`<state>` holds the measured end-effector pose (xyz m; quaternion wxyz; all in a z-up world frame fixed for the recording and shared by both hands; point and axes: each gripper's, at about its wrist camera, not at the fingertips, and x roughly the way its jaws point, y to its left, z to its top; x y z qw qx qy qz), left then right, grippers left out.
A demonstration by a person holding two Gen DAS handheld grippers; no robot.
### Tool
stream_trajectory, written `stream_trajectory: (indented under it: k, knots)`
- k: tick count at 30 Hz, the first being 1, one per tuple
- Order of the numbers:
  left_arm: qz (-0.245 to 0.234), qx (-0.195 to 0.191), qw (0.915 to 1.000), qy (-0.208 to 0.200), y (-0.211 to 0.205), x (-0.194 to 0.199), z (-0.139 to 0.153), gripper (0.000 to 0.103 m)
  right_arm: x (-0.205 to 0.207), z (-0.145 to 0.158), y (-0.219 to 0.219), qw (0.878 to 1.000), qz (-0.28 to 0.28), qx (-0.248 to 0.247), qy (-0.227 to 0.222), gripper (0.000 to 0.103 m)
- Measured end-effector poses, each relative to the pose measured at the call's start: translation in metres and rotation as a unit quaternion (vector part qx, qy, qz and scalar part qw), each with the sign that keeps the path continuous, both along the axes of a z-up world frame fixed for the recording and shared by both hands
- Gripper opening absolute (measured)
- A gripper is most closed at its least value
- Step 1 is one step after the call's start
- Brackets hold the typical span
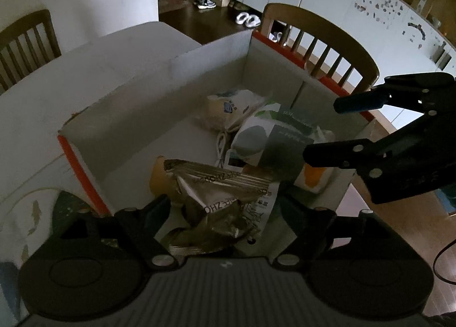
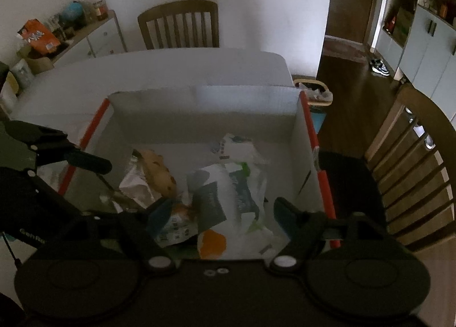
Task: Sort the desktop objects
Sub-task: 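Open both tools to release the white bag and foil packet, then raise both open tools out of the box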
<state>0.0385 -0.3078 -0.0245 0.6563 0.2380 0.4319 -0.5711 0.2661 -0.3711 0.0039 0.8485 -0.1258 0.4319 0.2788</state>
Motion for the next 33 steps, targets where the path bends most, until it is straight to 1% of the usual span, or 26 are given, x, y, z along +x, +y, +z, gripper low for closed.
stream_trajectory:
  k: [12,16,22,27,29,33]
  knots:
    - [0.022,-0.024,0.9995,-0.007,0.027,-0.004,0.021,0.088,-0.029,0.028,-0.003,0.999,0.007,0.026,-0.028,0.083]
    - [0.03,-0.032,0.9989,-0.017,0.035,-0.008,0.029,0.099,-0.038,0.033,-0.005,0.999,0.005,0.034,-0.036,0.084]
    - [0.046,-0.045,0.9971,-0.041,0.049,-0.012,0.039,0.1,-0.054,0.038,-0.009,0.998,-0.004,0.051,-0.049,0.087]
    - [0.051,-0.052,0.9961,-0.05,0.06,-0.015,0.045,0.1,-0.069,0.039,-0.011,0.996,-0.008,0.065,-0.059,0.09]
    - [0.056,-0.055,0.9952,-0.058,0.065,-0.018,0.047,0.1,-0.076,0.041,-0.011,0.995,-0.015,0.066,-0.072,0.094]
    - [0.065,-0.057,0.9938,-0.07,0.073,-0.023,0.05,0.1,-0.089,0.043,-0.012,0.993,-0.019,0.07,-0.091,0.095]
